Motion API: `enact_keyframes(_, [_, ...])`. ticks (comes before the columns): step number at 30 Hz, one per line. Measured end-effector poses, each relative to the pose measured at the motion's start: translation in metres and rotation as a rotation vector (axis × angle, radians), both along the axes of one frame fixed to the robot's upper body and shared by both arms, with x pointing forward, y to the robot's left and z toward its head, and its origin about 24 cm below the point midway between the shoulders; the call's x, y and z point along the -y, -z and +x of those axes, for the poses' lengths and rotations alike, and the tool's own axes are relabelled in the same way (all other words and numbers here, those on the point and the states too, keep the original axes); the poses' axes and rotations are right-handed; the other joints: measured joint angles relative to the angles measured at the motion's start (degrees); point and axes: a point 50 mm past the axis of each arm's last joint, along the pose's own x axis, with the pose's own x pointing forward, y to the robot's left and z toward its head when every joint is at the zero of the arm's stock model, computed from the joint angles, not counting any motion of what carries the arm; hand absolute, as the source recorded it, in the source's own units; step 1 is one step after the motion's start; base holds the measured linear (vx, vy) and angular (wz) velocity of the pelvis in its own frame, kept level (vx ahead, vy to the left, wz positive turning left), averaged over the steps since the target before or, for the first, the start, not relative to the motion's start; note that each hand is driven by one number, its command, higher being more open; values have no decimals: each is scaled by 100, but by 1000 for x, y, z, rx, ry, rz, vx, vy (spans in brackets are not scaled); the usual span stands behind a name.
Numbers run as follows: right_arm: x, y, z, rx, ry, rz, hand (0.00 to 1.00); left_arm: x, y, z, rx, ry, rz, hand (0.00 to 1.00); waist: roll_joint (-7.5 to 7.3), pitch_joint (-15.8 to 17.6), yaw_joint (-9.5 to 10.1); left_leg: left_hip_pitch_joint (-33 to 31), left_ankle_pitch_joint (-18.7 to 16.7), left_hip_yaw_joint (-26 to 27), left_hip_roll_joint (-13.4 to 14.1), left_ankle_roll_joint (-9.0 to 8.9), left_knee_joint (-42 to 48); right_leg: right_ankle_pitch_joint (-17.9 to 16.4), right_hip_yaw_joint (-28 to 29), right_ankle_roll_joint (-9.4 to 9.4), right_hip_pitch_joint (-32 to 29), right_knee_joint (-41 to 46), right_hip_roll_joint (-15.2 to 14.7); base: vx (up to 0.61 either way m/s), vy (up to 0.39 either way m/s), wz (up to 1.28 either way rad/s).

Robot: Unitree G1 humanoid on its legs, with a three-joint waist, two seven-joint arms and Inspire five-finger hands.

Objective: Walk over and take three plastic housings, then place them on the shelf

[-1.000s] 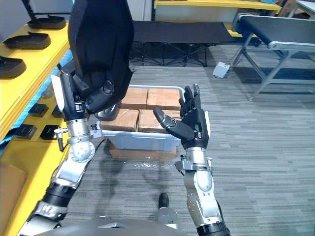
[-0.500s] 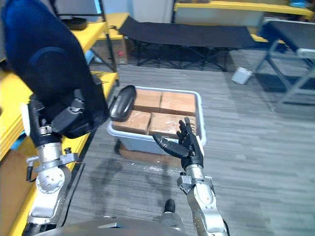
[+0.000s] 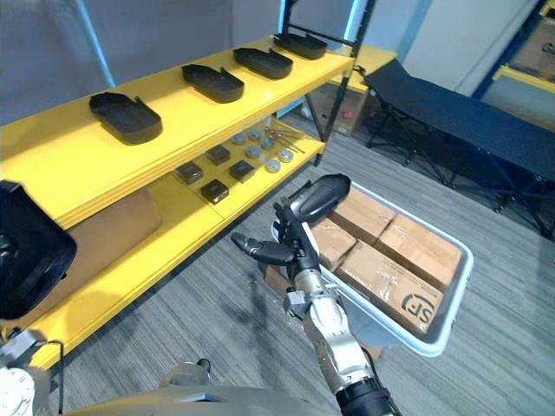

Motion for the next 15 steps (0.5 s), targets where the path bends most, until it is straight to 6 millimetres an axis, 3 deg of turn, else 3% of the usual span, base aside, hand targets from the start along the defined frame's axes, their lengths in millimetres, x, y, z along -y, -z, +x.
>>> enact_keyframes(1, [-5, -2, 2, 9, -17, 1, 100, -1, 0, -3, 36, -4, -26, 0, -6, -4, 95, -7, -5, -10, -23, 8, 7, -5, -7, 4, 0, 0, -19, -13, 40, 4])
enact_keyframes(3, [-10, -4, 4, 13, -25, 9, 100, 0, -5, -3, 55, 0, -3, 0, -17, -10, 99, -34, -8, -59, -57, 14, 16, -10, -75, 11, 6, 6, -47, -9, 34, 12])
enact_keyframes(7, [-1, -2, 4, 3, 19, 10, 100, 6, -16, 7, 90, 107, 50, 0, -41, -24, -115, -234, 24, -507, -145, 102, 110, -372, 135, 129, -71, 519, -84, 25, 15, 52])
enact_keyframes(10, [21, 7, -3, -39, 117, 15, 100, 17, -19, 24, 113, 237, 62, 0, -33, -19, -324, -258, 165, -1026, -283, 134, -1, -928, 513, 147, -97, 1054, -56, 31, -42, 99])
enact_keyframes(13, [38, 14, -12, -69, 183, 5, 100, 21, -17, 28, 103, 295, 66, 0, 21, 16, -398, -309, 323, -1367, -332, 41, -83, -1239, 410, 125, -114, 1400, -70, 39, -75, 67])
enact_keyframes(15, [51, 20, -20, -94, 221, -2, 100, 26, -15, 32, 114, 361, 36, 0, 42, 30, -524, -420, 513, -1337, -388, 151, -139, -1374, 90, 58, 1, 1498, -107, 42, -86, 95])
